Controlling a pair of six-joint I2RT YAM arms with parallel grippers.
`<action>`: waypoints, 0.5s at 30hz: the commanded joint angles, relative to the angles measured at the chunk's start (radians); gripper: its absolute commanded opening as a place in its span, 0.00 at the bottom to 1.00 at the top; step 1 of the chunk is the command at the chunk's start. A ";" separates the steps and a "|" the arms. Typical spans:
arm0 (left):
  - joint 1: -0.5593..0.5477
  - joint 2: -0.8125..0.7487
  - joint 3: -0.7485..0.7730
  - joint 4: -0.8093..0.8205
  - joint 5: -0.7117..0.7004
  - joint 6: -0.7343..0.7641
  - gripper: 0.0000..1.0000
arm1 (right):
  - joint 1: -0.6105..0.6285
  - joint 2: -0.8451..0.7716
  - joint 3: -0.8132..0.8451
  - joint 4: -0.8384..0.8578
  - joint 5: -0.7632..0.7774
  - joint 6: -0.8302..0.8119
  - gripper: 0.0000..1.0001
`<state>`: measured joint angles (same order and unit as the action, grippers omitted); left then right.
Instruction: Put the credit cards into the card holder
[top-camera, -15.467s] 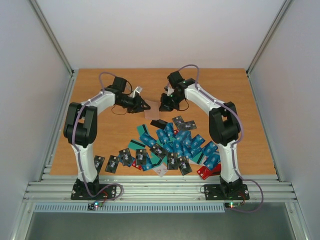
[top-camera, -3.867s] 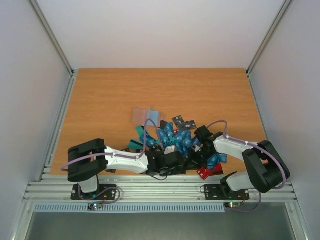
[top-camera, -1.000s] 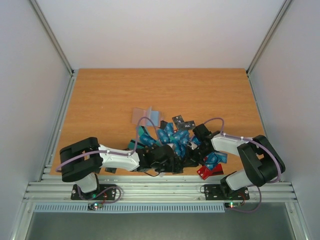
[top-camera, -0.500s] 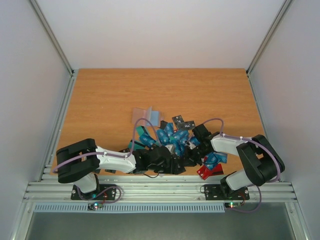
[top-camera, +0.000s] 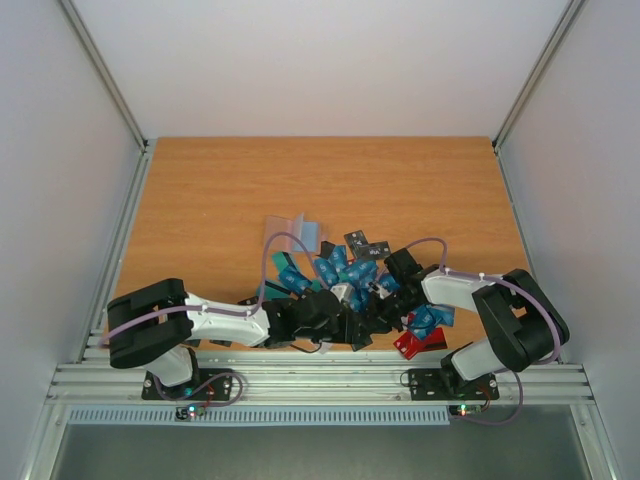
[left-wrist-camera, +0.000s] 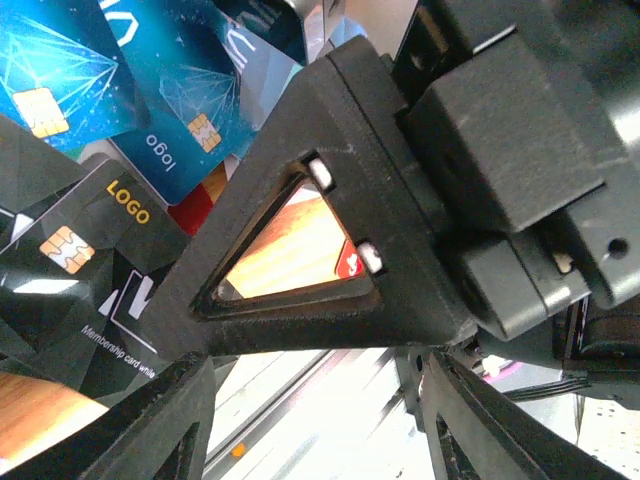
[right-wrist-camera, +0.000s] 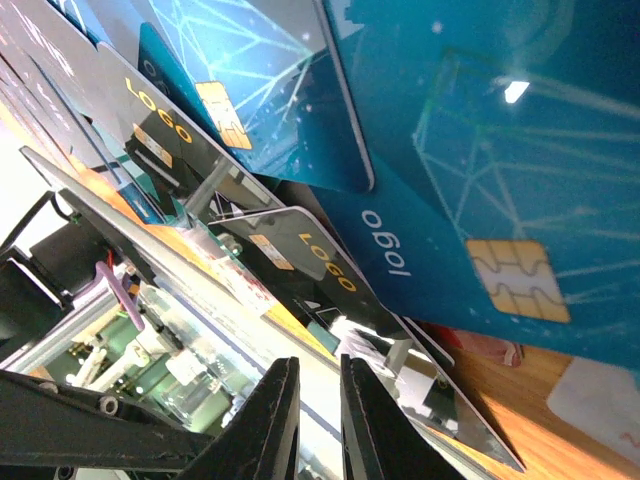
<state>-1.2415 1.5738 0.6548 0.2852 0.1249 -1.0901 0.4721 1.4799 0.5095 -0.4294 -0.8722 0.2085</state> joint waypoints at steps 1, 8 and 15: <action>-0.005 -0.009 0.051 -0.023 -0.059 0.016 0.58 | 0.007 0.006 0.001 -0.068 0.014 0.004 0.13; -0.029 -0.098 0.072 -0.336 -0.183 -0.044 0.63 | 0.003 -0.134 0.073 -0.255 0.086 -0.084 0.18; -0.042 0.022 0.134 -0.324 -0.148 -0.044 0.69 | 0.003 -0.149 0.085 -0.329 0.226 -0.148 0.19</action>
<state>-1.2762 1.5288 0.7284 -0.0128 -0.0040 -1.1294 0.4721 1.3212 0.5819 -0.6830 -0.7441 0.1200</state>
